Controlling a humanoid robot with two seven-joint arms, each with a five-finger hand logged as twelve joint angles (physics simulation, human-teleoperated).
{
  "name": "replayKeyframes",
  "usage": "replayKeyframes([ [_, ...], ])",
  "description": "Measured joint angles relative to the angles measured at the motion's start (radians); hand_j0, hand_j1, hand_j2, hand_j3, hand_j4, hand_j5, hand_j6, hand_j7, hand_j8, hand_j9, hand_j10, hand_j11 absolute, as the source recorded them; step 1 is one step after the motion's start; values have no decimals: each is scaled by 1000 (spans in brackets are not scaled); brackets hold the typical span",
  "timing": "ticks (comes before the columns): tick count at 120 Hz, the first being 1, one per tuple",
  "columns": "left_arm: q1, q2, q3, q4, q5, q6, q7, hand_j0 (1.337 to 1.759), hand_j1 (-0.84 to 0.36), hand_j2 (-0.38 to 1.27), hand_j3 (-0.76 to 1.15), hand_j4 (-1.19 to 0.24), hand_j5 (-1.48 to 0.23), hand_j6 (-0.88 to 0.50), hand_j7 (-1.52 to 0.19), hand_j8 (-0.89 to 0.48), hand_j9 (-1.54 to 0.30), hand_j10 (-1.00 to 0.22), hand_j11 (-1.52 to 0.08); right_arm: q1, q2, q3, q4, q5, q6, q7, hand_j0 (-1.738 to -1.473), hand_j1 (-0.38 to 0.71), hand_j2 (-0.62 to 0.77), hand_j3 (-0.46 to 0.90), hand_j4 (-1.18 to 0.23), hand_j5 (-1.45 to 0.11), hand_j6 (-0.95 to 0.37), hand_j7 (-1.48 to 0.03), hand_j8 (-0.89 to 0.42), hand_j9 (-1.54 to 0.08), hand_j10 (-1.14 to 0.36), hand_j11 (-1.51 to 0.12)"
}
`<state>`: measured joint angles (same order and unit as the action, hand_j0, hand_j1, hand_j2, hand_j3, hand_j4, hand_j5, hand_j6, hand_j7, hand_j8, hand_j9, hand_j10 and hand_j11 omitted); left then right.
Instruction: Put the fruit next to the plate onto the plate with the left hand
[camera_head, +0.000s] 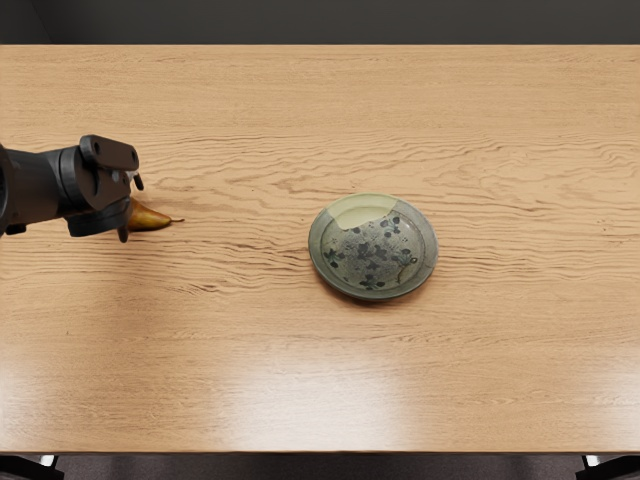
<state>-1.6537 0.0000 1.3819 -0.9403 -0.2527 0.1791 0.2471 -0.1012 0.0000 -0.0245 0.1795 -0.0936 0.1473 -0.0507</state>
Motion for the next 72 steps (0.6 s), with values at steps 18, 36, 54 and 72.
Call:
replayKeyframes([
  [18,2,0,0,1,-1,0,0,1658,-91,74,0,-368,-478,-369,-478,-368,-478,-368,-478,0,0,0,0,0,0,0,-1658,-331,-3,0,-15,-20,-15,-20,-15,-20,-15,-20],
  [36,3,0,0,1,-2,0,0,1658,-121,79,0,-393,-510,-393,-510,-393,-510,-392,-510,0,0,0,0,0,0,0,-1658,-331,-3,0,-15,-20,-15,-20,-15,-20,-15,-20],
  [54,9,0,0,1,-1,-1,0,1658,-135,82,0,-404,-525,-404,-525,-404,-525,-404,-525,0,0,0,0,0,0,0,-1658,-331,-3,0,-15,-20,-15,-20,-15,-20,-15,-20],
  [72,9,0,0,1,-2,-1,0,1658,-156,85,0,-422,-548,-422,-548,-422,-548,-422,-548,0,0,0,0,0,0,0,-1658,-331,-3,0,-15,-20,-15,-20,-15,-20,-15,-20],
])
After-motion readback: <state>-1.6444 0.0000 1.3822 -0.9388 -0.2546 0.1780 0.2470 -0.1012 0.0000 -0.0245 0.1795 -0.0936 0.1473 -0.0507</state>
